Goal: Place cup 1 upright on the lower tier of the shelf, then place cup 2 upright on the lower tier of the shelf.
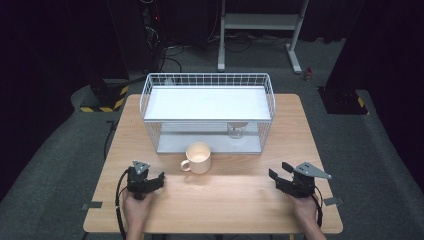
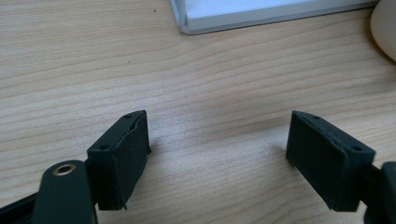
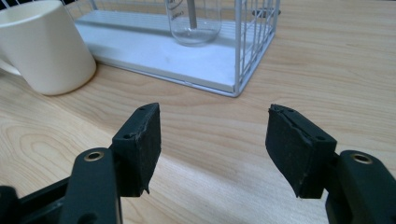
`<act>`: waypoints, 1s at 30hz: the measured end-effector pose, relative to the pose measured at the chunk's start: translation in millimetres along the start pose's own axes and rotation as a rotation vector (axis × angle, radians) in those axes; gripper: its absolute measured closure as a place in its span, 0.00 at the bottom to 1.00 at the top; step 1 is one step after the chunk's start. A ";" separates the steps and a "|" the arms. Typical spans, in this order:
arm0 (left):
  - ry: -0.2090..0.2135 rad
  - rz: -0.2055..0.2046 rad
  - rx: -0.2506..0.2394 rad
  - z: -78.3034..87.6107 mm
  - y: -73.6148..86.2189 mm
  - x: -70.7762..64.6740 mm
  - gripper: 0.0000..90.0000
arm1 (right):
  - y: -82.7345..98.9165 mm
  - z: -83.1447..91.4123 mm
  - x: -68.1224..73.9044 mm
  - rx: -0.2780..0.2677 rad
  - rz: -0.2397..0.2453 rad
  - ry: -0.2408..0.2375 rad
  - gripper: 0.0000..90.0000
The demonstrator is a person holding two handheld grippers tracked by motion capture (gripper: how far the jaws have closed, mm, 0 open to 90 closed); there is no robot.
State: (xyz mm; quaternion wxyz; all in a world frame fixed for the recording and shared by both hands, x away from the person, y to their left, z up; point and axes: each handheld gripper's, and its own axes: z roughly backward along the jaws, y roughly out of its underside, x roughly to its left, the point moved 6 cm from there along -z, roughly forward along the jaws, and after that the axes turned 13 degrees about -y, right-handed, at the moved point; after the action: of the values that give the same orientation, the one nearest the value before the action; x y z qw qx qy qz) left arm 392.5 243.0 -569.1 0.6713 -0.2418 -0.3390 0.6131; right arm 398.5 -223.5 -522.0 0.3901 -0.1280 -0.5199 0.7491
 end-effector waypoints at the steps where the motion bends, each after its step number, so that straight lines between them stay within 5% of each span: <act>1: 0.000 0.000 0.000 0.0 0.0 0.0 0.24 | 1.1 0.3 -0.7 0.004 -0.002 0.003 0.40; 14: 0.000 0.000 0.000 0.0 0.0 0.0 0.24 | 22.2 0.6 -14.3 0.126 0.015 0.068 0.37; 30: -0.012 0.004 0.015 -1.3 -0.6 -2.1 0.16 | 38.0 -4.0 -24.0 0.251 0.014 0.081 0.30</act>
State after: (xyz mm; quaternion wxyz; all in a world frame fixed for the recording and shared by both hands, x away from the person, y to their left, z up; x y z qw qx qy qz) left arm 393.8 240.9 -569.9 0.6698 -0.2339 -0.3377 0.6186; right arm 399.7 -243.8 -562.2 0.4183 -0.1119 -0.4049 0.8053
